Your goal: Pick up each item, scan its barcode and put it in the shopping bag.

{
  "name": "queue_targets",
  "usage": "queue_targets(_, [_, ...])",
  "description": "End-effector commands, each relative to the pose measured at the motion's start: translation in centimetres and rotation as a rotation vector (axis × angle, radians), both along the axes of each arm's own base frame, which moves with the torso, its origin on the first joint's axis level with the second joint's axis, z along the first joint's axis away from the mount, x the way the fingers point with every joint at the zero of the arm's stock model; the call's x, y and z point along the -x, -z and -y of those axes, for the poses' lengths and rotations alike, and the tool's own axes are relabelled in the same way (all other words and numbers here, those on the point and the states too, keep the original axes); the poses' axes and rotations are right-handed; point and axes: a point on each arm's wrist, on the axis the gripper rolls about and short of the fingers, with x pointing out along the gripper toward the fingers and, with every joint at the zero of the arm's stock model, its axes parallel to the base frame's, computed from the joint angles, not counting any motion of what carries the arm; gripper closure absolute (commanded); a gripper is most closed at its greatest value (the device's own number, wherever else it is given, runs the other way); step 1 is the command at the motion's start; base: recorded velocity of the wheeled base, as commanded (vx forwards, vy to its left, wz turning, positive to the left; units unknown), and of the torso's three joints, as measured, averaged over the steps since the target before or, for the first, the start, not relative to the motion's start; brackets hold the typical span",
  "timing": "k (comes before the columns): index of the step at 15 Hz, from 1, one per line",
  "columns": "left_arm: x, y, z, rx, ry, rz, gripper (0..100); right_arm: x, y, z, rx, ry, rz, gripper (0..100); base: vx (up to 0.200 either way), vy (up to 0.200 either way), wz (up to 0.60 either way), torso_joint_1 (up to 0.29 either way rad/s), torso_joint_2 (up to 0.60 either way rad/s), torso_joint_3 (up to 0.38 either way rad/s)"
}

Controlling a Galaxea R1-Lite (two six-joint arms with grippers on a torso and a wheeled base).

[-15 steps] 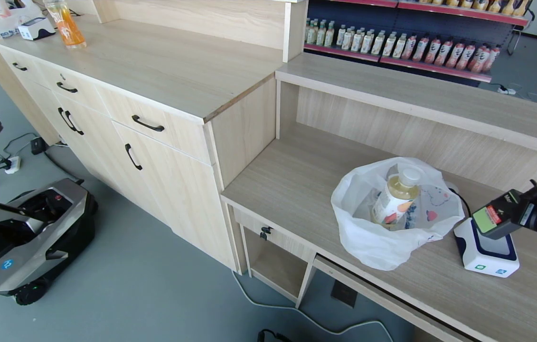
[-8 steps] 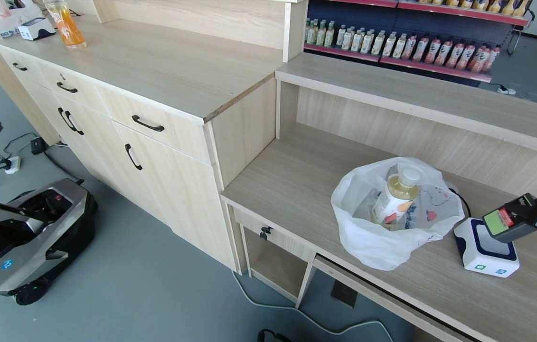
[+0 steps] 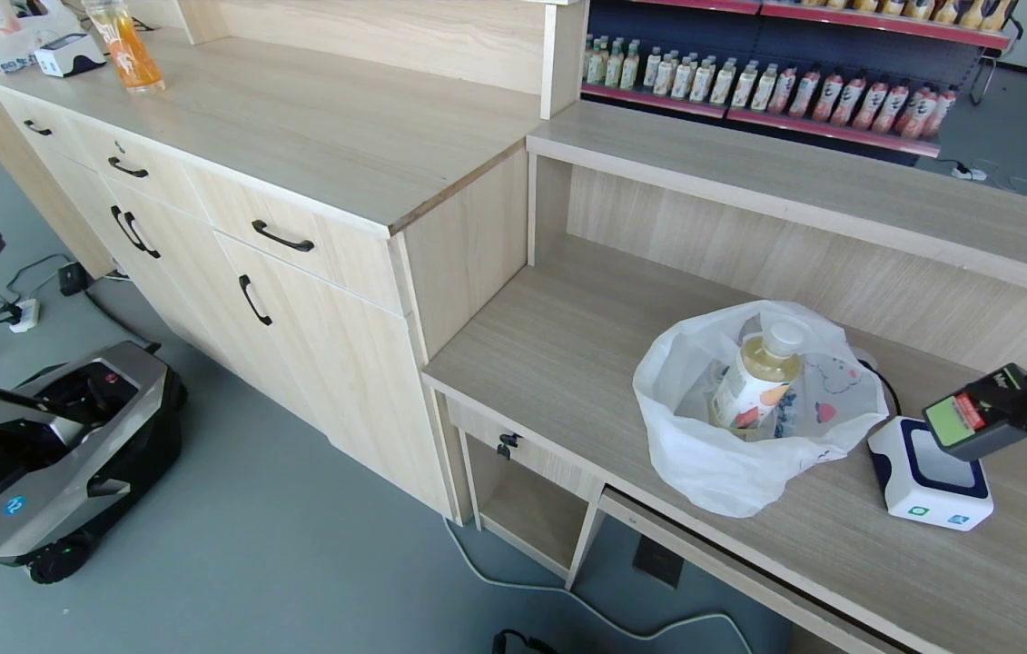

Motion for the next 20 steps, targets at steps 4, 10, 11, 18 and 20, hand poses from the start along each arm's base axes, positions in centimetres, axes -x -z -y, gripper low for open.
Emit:
queue_targets(4, [0.0, 0.0, 0.0, 0.000, 0.000, 0.001, 0, 6.5, -10.7, -5.7, 0.157, -0.068, 0.351, 100, 0.000, 0.000, 0.00, 0.000, 0.00, 0.000])
queue_targets(10, [0.0, 0.0, 0.0, 0.002, 0.000, 0.001, 0, 7.3, -8.0, -7.5, 0.346, -0.148, 0.292, 100, 0.000, 0.000, 0.00, 0.000, 0.00, 0.000])
queue_targets(11, [0.0, 0.0, 0.0, 0.000, 0.000, 0.001, 0, 7.0, -7.3, -7.4, 0.369, -0.155, 0.268, 100, 0.000, 0.000, 0.00, 0.000, 0.00, 0.000])
queue_targets(18, [0.0, 0.0, 0.0, 0.000, 0.000, 0.003, 0, 4.3, -6.1, -7.6, 0.390, -0.115, 0.245, 100, 0.000, 0.000, 0.00, 0.000, 0.00, 0.000])
queue_targets(20, [0.0, 0.0, 0.0, 0.000, -0.002, 0.001, 0, 3.8, -5.7, -7.6, 0.389, -0.120, 0.243, 100, 0.000, 0.000, 0.00, 0.000, 0.00, 0.000])
